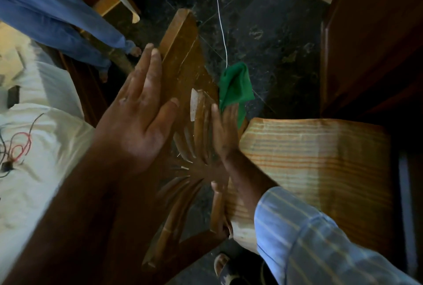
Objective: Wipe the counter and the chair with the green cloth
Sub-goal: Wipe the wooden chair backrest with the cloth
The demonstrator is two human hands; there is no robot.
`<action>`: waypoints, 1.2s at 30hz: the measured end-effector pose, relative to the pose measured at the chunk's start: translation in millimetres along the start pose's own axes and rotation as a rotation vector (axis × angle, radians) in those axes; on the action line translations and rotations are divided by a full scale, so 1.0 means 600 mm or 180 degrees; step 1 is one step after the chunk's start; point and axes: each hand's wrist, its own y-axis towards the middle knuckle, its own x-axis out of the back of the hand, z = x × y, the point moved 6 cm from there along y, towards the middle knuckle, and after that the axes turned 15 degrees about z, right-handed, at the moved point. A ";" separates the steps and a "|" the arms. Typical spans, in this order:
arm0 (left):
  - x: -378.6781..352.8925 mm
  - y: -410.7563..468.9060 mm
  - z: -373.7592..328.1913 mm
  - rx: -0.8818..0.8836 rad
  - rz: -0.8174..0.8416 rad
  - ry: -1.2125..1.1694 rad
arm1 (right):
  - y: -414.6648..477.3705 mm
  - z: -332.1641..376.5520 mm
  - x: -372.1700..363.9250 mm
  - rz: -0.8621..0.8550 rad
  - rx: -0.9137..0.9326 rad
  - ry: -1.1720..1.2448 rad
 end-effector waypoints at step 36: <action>0.007 -0.013 -0.009 -0.0019 -0.0237 -0.0433 | -0.081 0.139 -0.037 0.0023 0.1537 -0.0418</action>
